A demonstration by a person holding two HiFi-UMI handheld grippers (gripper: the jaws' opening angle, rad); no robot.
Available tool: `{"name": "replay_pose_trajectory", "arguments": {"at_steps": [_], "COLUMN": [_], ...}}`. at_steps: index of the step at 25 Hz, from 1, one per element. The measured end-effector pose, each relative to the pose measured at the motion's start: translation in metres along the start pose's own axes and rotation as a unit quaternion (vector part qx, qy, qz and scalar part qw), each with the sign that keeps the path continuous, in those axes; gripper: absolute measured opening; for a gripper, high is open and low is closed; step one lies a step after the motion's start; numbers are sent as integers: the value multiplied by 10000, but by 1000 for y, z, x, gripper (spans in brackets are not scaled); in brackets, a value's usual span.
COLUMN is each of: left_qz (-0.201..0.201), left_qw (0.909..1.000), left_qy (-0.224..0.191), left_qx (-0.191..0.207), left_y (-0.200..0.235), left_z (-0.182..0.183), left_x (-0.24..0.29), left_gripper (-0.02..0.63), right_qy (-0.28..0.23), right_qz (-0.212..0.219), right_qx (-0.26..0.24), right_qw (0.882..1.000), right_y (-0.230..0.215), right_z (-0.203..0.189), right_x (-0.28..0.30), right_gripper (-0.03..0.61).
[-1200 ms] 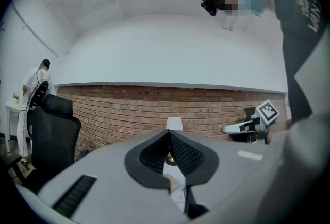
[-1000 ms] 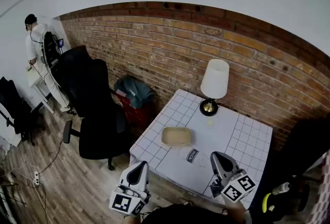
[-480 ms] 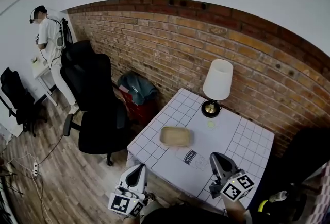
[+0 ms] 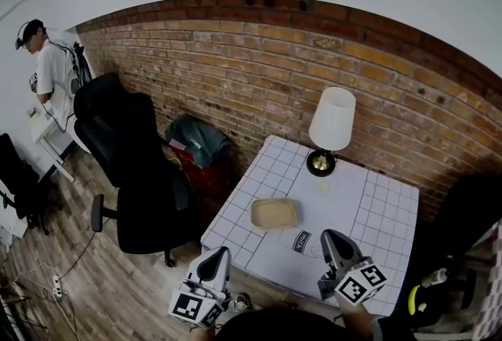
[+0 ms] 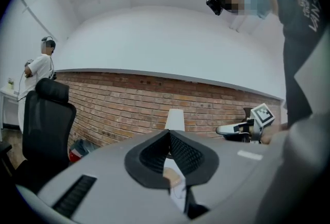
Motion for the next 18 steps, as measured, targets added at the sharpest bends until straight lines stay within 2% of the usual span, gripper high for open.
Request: {"name": "replay_pose_trajectory", "arguments": {"at_steps": [8, 14, 18], "left_qz": [-770, -1408, -1646], "left_qw": [9970, 9899, 9862], "left_qy": [-33, -79, -96], "left_qx": [-104, -137, -156], "left_y": [71, 104, 119], "left_z": [-11, -21, -27], "left_x": [16, 25, 30], "left_gripper": [11, 11, 11], "right_qy": [-471, -853, -981], "right_qz": [-714, -1209, -1471], "right_qx": [21, 60, 75], "right_qw": [9963, 9890, 9842], "right_y": [36, 60, 69], "right_z": [-32, -55, -67], "right_x": [22, 25, 25], "right_gripper": [5, 5, 5]}}
Point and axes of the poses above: the fingertips, and each gripper's own axes: x forward along the fingers, y to its left, z out of its top, the point moved 9 cm from there along -x, backward along the fingers, and after that the axes turned 14 degrees about x, right-handed, at the moved point
